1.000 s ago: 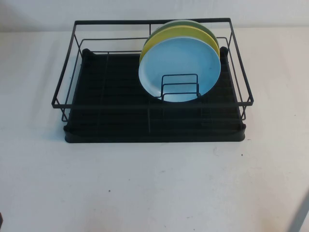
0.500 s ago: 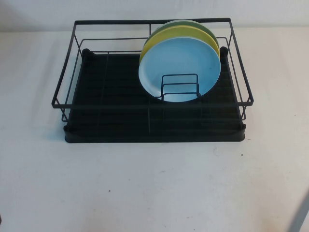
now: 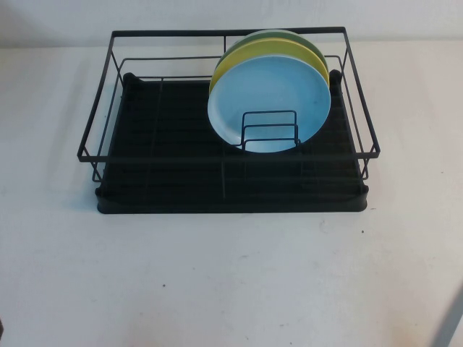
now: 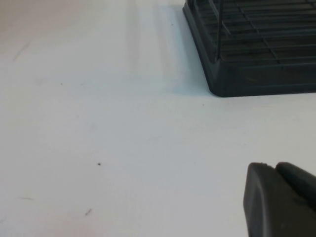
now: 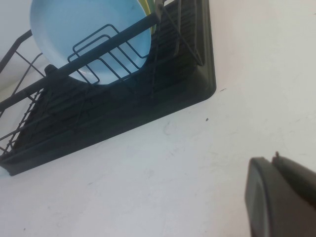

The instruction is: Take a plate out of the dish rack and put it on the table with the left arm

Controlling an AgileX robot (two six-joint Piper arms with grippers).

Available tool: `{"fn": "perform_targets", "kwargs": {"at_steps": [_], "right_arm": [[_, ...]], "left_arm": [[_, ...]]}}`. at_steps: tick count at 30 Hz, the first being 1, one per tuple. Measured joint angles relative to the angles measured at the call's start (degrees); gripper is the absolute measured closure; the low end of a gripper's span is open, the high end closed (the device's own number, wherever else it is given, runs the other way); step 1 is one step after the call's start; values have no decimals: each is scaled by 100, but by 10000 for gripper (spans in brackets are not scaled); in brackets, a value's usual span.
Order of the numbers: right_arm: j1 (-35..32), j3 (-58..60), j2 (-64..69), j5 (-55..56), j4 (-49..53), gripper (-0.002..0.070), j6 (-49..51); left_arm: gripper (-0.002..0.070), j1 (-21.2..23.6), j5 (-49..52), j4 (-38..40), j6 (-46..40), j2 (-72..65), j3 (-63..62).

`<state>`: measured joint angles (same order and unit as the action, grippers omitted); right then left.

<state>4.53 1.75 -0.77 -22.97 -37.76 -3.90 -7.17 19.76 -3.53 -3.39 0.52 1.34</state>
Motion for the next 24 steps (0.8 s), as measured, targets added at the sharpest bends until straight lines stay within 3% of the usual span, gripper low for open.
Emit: {"fn": "perform_targets", "kwargs": {"at_steps": [5,10,24], "right_arm": [[0,0,0,0,0,696,0],[0,0,0,0,0,696,0],[0,0,0,0,0,696,0]], "left_arm": [[678,0,-320,710,524,0,10],[678,0,-1353,2781,1827,0,12],[678,0,-1845,2905,1530,0,22]]}}
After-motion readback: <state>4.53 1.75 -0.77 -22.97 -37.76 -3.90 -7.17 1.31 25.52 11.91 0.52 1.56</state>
